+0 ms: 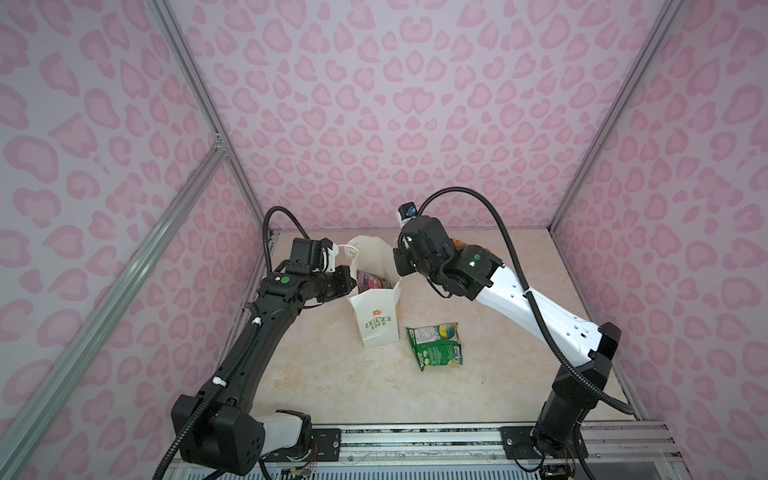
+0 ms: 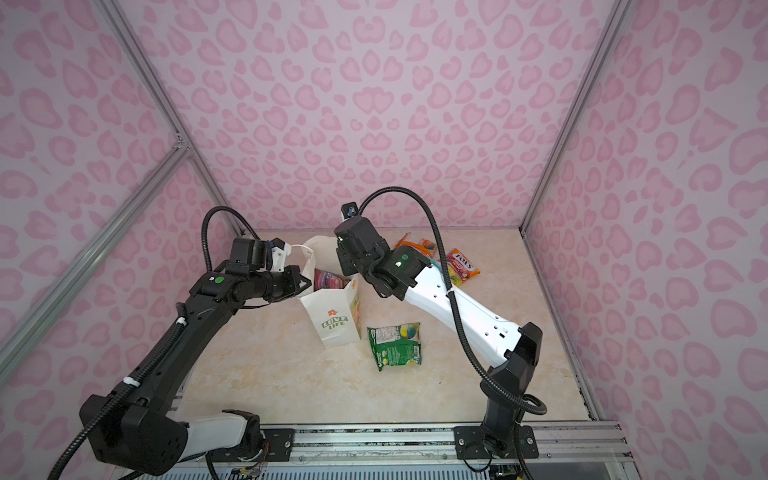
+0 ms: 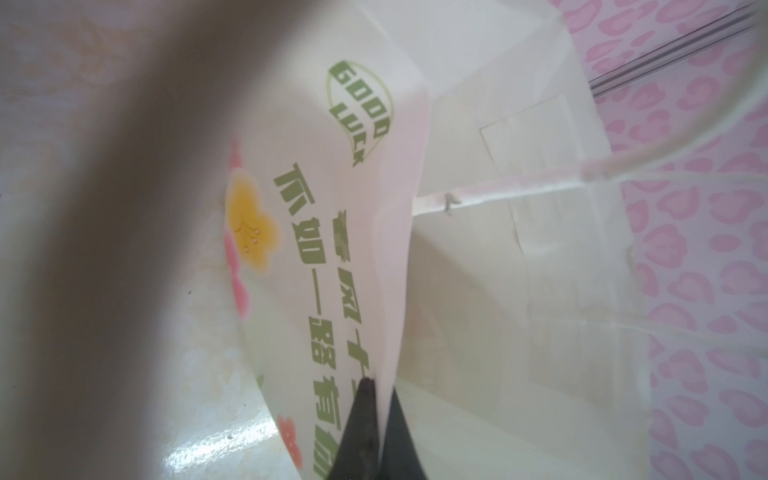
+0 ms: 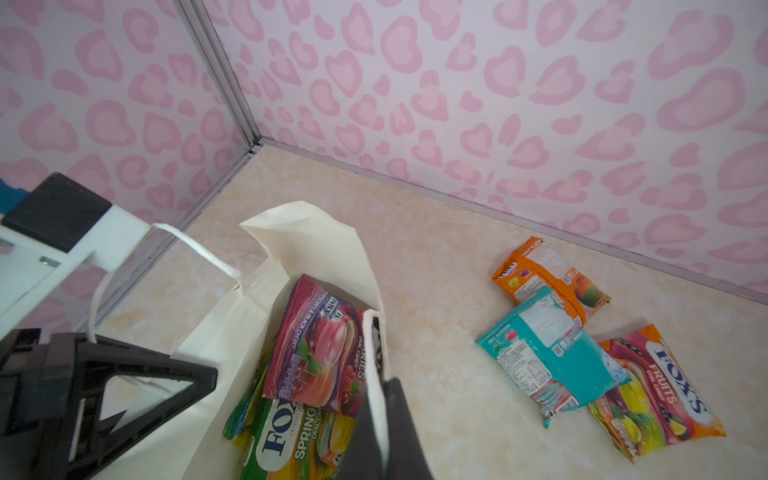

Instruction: Place the snacks into the paper bag

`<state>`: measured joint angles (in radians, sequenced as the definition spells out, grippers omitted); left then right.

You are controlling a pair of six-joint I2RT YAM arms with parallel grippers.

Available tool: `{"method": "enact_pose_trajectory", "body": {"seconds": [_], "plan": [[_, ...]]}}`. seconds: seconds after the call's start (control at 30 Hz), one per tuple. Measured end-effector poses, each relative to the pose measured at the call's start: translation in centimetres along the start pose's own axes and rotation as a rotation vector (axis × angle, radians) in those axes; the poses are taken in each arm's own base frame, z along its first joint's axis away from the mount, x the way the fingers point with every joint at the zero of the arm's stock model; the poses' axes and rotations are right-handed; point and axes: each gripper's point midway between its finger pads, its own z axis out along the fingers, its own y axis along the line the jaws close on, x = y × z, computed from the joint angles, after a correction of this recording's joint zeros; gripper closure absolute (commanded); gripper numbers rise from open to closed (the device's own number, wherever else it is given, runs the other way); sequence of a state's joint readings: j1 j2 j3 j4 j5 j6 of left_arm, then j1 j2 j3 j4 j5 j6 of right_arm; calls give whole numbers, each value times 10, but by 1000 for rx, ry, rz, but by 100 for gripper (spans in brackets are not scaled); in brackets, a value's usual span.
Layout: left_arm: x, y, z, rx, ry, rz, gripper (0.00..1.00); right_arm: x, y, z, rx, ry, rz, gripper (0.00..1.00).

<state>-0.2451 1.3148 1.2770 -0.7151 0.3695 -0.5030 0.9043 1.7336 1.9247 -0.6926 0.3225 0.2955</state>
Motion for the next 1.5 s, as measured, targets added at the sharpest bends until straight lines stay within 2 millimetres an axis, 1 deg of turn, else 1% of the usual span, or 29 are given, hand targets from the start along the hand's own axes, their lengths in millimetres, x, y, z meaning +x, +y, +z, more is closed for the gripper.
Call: {"method": "enact_pose_trajectory", "body": {"seconds": [0.07,0.13,0.17,0.2,0.3,0.37,0.4,0.43,0.53,0.63,0.67,0.77,0.87,0.97,1.17,1.27,1.37,1.5], "plan": [[0,-15,1,2,8,21,96,-2,-9,-11,5,-19,13,100],[2,-29,2,2,26,42,96,-4,-16,-18,7,-37,24,100],[2,-34,3,5,33,51,94,-3,-19,-20,8,-41,30,100],[2,-34,6,-12,40,46,92,-2,-22,-20,9,-43,38,100],[4,-22,14,-88,56,31,84,7,-28,-18,18,-29,48,100],[3,-17,17,-124,44,37,70,17,-30,-16,16,-13,52,100],[3,-17,17,-130,42,39,65,20,-28,-16,3,-9,52,100],[2,-16,17,-140,37,38,55,22,-27,-16,-7,-8,60,100],[4,-17,17,-156,33,54,37,27,-24,-16,-23,-3,62,100],[1,-19,9,-178,14,91,24,30,-24,-14,-27,-2,69,100],[-2,-21,4,-183,-2,108,23,31,-23,-13,-34,-2,70,100],[-14,-26,-8,-207,-48,161,23,32,-23,-13,-37,-3,71,100],[-26,-28,-16,-242,-76,206,24,31,-23,-15,-49,-6,76,100],[-35,-32,-16,-259,-80,253,28,31,-24,-16,-54,-6,79,100],[-39,-38,-7,-273,-39,308,38,35,-29,-17,-56,-2,84,100],[-35,-40,4,-282,3,332,48,37,-31,-18,-63,-1,89,100],[-30,-37,13,-299,41,341,57,36,-33,-19,-64,-8,101,100],[-23,-30,23,-323,88,339,75,38,-33,-18,-74,-2,103,100]]}}
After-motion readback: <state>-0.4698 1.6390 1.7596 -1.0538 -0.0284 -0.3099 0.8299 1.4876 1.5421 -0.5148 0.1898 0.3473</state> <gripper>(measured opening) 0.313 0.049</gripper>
